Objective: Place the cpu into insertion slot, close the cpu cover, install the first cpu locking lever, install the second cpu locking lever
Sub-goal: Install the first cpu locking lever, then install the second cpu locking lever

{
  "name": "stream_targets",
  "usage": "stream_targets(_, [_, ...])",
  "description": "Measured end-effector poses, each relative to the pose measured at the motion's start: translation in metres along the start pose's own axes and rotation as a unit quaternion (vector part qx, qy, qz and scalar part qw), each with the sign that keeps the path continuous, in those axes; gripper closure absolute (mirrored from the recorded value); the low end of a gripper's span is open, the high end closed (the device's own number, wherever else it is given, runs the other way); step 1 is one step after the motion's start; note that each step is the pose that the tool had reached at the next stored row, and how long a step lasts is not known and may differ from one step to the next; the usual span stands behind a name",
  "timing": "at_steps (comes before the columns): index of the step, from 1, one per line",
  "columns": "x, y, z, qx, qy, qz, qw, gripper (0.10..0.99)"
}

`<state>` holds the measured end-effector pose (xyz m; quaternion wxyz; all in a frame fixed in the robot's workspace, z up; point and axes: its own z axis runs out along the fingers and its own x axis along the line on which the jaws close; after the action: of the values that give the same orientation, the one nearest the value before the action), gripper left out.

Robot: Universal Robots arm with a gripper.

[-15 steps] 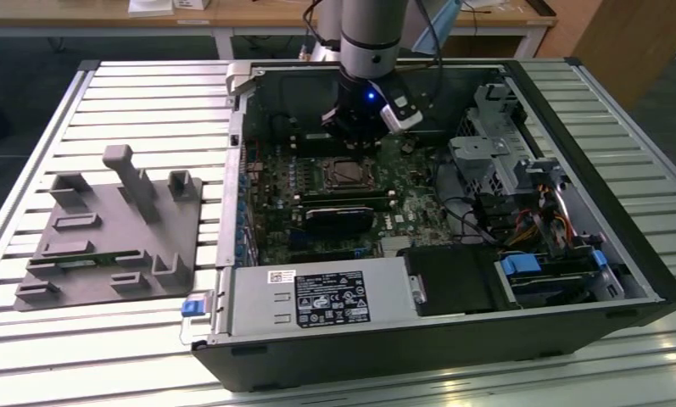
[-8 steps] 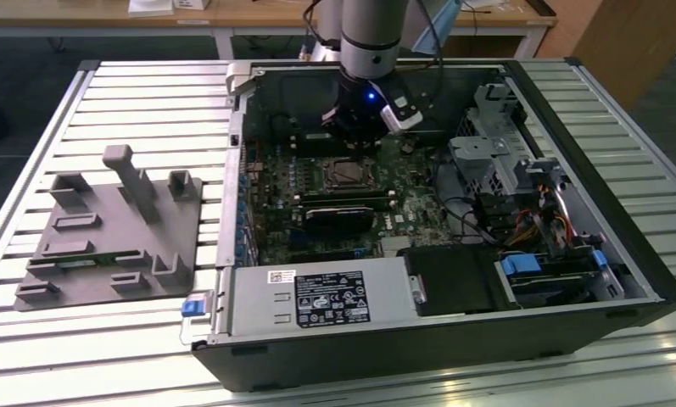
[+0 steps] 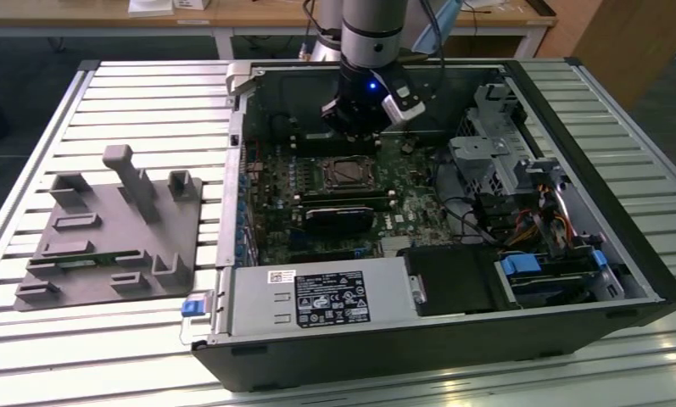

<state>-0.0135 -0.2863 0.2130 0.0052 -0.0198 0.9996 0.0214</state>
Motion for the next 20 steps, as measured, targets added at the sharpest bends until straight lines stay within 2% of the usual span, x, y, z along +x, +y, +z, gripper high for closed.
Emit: stream_targets(20, [-0.0005,-0.0082,-0.0003,0.0002,0.0,0.0,1.0,0.98])
